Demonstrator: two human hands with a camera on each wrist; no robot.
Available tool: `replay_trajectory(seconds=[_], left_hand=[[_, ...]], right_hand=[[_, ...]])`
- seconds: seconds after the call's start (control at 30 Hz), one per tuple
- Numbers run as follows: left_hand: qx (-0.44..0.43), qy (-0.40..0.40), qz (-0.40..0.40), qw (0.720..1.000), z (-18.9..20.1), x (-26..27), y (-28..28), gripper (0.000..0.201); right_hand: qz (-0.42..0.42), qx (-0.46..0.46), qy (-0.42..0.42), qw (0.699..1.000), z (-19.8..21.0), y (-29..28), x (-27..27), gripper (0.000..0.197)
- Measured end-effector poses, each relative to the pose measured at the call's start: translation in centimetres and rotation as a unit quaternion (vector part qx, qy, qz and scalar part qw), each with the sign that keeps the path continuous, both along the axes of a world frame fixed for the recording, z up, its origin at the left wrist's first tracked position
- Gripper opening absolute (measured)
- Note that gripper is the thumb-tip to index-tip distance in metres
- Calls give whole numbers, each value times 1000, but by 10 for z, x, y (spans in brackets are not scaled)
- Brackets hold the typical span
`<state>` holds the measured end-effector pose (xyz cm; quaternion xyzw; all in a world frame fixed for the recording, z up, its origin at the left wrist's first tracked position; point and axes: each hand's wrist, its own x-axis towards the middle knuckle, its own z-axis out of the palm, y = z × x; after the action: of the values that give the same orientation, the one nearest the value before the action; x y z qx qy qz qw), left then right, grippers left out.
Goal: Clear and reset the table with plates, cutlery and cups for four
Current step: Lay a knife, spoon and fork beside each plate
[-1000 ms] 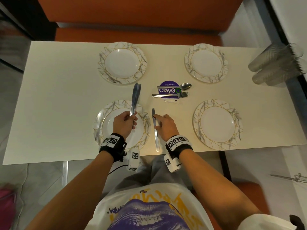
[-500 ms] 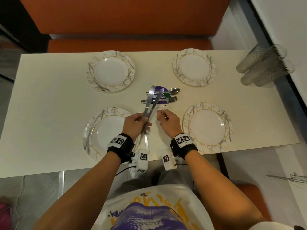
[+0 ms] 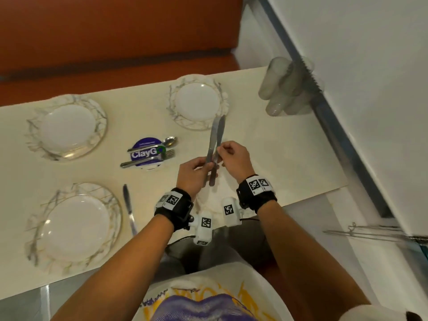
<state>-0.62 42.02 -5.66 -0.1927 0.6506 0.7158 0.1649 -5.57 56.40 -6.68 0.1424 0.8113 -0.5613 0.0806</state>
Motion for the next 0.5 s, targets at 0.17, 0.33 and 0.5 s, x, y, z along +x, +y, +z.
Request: replay_trajectory(seconds=[0.17, 0.33, 0.5], left_hand=[[-13, 5, 21, 1000, -16, -18, 61, 19], [-67, -11, 64, 996, -31, -18, 76, 15], [-88, -38, 113, 989, -40, -19, 74, 17]], right_hand=[[-21, 12, -33, 999, -12, 87, -19, 10], [39, 138, -88, 986, -42, 152, -24, 14], [95, 219, -135, 962, -64, 167, -11, 14]])
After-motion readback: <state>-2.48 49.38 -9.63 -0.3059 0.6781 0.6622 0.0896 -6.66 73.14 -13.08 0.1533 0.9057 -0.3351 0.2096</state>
